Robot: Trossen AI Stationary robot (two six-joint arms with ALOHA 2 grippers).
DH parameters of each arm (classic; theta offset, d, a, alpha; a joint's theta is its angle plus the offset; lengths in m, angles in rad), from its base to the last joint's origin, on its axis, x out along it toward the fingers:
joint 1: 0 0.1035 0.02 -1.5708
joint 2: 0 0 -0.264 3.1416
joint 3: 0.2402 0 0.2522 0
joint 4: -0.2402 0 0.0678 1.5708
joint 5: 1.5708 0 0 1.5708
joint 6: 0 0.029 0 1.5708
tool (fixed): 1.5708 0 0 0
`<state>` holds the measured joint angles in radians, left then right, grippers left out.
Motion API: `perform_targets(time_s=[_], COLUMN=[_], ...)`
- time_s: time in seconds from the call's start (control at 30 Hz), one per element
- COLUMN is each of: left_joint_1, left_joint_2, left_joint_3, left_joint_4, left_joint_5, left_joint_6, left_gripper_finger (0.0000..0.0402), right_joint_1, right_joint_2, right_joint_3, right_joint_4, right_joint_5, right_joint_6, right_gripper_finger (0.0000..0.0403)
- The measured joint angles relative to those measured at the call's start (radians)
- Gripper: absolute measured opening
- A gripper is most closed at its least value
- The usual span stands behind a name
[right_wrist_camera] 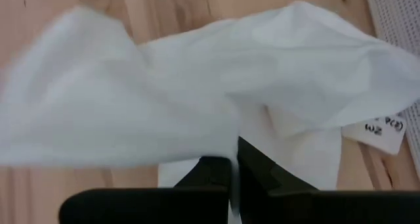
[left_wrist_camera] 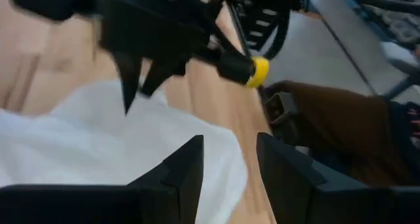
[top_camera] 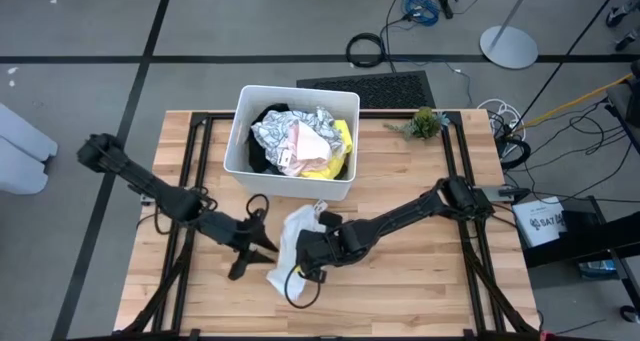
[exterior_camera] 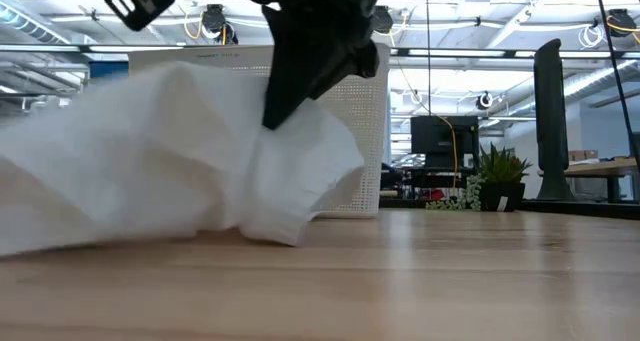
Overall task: Fold laundry
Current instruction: Put the white underwear into the white laundry bin
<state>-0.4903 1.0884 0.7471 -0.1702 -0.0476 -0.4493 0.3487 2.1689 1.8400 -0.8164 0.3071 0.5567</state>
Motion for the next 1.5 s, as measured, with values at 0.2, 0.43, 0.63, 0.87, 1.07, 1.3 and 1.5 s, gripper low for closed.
perform_targets(time_s=[0.2, 0.43, 0.63, 0.87, 1.07, 1.3, 1.5], left_joint_1=[-0.050, -0.080, -0.102, -0.100, -0.077, -0.061, -0.061], left_joint_2=[0.091, 0.258, 0.367, 0.425, 0.445, 0.461, 0.461], left_joint_3=[0.000, 0.000, 0.000, 0.000, 0.000, 0.000, 0.000], left_joint_4=[0.025, 0.089, 0.222, 0.268, 0.264, 0.265, 0.261], left_joint_5=[-0.293, -0.384, -0.382, -0.508, -0.560, -0.556, -0.549], left_joint_6=[-0.020, -0.207, -0.227, -0.227, -0.226, -0.216, -0.159], left_gripper_finger=[0.0150, 0.0150, 0.0150, 0.0150, 0.0150, 0.0149, 0.0072], right_joint_1=[-0.022, -0.022, -0.023, -0.029, -0.029, -0.029, -0.030], right_joint_2=[0.000, 0.000, -0.001, -0.001, -0.001, -0.001, -0.001], right_joint_3=[0.000, 0.000, 0.000, 0.000, 0.000, 0.000, 0.000], right_joint_4=[0.056, 0.091, 0.094, 0.095, 0.095, 0.116, 0.118], right_joint_5=[-0.026, -0.026, -0.026, -0.025, -0.025, -0.023, -0.022], right_joint_6=[0.002, 0.004, 0.005, 0.031, 0.030, 0.015, 0.007], right_gripper_finger=[0.0000, 0.0000, 0.0000, 0.0000, 0.0000, 0.0000, 0.0000])
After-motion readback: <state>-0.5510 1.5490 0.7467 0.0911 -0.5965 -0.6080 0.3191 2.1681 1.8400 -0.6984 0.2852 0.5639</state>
